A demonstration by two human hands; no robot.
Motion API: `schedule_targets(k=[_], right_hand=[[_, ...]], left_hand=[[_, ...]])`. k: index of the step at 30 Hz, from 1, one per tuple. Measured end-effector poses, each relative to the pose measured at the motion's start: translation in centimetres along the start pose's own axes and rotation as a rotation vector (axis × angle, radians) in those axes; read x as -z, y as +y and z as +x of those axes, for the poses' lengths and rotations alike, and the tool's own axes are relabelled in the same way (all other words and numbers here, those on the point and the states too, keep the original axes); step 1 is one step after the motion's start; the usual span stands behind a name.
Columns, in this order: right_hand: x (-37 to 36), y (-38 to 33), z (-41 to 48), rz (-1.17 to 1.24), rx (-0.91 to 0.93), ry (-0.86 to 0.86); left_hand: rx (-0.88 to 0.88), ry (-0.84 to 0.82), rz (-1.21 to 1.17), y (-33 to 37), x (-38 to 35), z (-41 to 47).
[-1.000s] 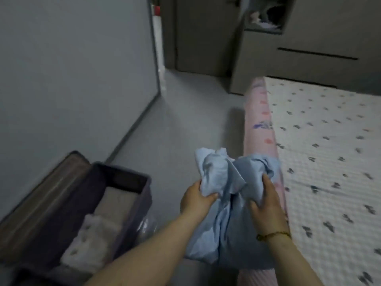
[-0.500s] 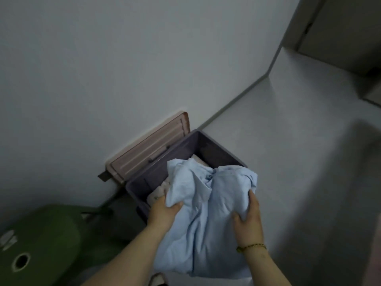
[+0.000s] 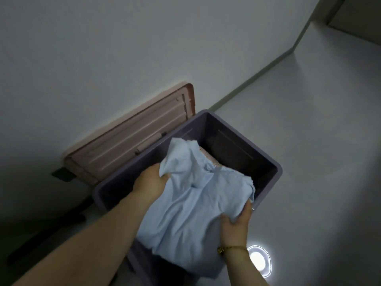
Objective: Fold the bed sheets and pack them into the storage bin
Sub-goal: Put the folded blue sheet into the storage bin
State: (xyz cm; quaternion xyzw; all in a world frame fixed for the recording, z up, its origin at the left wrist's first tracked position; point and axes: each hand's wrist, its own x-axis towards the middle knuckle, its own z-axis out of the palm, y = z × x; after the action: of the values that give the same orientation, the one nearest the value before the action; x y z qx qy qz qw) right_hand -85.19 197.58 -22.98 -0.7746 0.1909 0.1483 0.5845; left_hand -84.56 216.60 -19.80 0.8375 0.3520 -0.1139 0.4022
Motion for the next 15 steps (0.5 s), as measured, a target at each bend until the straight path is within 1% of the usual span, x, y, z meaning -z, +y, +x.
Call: schedule_targets(k=[4, 6, 10, 12, 13, 14, 15], right_hand=[[-3.6, 3.4, 8.6, -0.043, 0.031, 0.053], [-4.8, 4.8, 12.2, -0.049, 0.011, 0.091], [-6.1, 7.6, 18.4, -0.029, -0.125, 0.196], [-6.6, 9.4, 21.1, -0.054, -0.234, 0.233], [-7.0, 9.9, 22.1, -0.113, -0.29, 0.25], [-7.5, 10.5, 22.7, -0.232, -0.325, 0.264], [-7.8, 11.0, 23.3, -0.408, -0.311, 0.276]], left_hand=[[-0.086, 0.001, 0.119, -0.4, -5.0, 8.9], [-0.117, 0.024, 0.14, -0.8, -7.2, 12.3], [-0.207, 0.023, 0.128, -0.9, -11.3, 18.0], [-0.289, 0.045, 0.239, -0.7, -13.5, 20.3], [-0.339, 0.097, 0.343, -0.8, -14.5, 21.0], [-0.384, 0.167, 0.446, -1.4, -15.7, 21.5], [-0.418, 0.209, 0.53, -1.9, -16.9, 21.6]])
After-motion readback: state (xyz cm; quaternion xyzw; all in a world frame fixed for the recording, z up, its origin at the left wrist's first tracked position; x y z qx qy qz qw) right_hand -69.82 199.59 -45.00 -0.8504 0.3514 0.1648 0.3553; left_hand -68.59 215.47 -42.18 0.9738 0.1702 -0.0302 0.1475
